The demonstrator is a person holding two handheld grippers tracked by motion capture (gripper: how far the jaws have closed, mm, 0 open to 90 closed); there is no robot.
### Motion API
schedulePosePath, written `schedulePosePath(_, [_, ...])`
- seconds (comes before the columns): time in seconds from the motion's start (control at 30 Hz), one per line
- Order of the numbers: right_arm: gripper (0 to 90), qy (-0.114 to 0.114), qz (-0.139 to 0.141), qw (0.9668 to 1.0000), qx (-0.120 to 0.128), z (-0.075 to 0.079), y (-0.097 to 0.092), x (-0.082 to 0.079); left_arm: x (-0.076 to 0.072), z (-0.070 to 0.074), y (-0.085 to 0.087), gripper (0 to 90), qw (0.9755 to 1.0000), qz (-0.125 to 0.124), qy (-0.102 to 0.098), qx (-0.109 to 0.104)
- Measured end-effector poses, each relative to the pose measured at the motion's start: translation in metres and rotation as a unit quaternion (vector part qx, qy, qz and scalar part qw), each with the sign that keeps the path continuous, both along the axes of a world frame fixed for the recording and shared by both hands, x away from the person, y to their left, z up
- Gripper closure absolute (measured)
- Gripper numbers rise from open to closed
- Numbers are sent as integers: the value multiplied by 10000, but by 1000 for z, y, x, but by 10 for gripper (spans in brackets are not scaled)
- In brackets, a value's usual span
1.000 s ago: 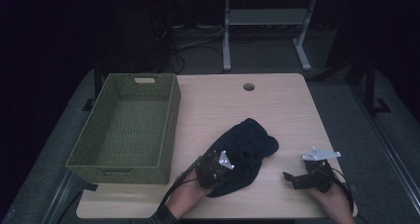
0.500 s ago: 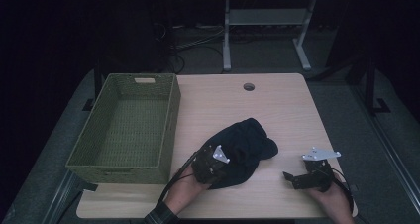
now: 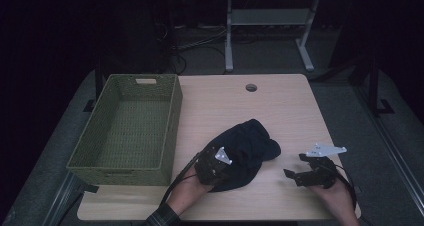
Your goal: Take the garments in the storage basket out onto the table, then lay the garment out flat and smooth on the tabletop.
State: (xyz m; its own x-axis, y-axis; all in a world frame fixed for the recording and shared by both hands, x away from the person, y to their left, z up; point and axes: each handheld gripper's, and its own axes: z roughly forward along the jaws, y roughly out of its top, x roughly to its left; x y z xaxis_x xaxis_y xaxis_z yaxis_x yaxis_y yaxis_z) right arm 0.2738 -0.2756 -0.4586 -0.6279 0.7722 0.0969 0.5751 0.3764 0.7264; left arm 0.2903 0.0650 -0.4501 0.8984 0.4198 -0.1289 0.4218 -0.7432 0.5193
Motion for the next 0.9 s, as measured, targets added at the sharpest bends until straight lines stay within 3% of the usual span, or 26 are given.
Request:
schedulePosePath(0.13, [150, -49, 131, 9998, 136, 11, 4, 3, 0, 1, 0, 898, 10000, -52, -44, 67])
schedulePosePath(0.4, [169, -146, 393, 9989, 219, 30, 14, 15, 0, 0, 0, 897, 10000, 10, -5, -30])
schedulePosePath(0.53, [220, -187, 542, 9977, 349, 38, 19, 21, 0, 0, 0, 898, 10000, 10, 20, -24])
schedulePosePath(0.9, [301, -259, 959, 9942, 423, 56, 44, 43, 2, 0, 1, 898, 10000, -10, 50, -23])
